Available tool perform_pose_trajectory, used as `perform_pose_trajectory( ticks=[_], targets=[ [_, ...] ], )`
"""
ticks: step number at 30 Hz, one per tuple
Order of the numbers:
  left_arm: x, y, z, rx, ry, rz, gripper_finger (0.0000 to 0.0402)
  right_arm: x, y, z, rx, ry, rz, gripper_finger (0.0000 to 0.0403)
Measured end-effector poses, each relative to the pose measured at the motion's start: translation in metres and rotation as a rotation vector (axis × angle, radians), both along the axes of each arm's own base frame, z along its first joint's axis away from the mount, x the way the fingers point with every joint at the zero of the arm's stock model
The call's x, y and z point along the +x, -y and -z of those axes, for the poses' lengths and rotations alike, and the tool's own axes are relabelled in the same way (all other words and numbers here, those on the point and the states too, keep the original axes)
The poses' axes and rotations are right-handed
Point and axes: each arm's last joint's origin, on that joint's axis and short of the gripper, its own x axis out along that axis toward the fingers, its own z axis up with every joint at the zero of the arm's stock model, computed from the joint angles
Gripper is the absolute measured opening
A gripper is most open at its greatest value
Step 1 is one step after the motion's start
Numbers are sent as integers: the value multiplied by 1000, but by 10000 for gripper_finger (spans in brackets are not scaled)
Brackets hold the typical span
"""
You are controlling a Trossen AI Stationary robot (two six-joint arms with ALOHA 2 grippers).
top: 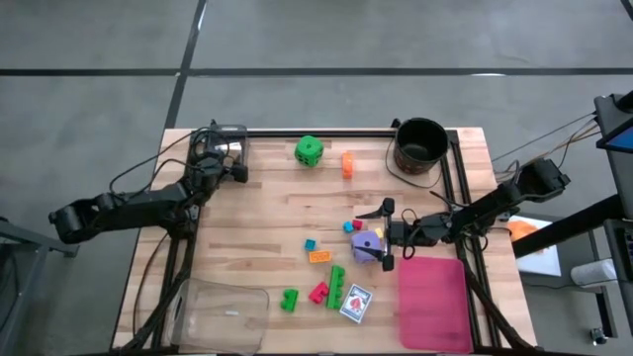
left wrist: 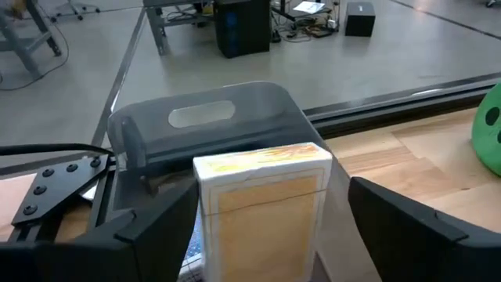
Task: Pick & Place Toys
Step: Put the orange deck of cards into the black bin, then put the white deck of cards into the black bin
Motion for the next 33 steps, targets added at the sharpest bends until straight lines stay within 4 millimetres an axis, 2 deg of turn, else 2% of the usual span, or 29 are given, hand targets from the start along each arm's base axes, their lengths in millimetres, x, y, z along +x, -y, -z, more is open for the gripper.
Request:
perform_pose_trajectory(
  ticks=[9,18,22,29,33],
  targets=[
    [5,-1,-7,32,20,82,326,0,0,0,0,0,0,385],
    [11,0,-32,88,113,264,326,0,0,0,0,-1,0,385],
    [13,6,-41,86,206,470,327,0,0,0,0,-1,0,385],
    [20,20,-46,0,325,975,327,0,1,0,1,-1,4,385],
    [23,28,-42,-38,323,1078,327,1,2,0,9,0,8,385]
  ],
)
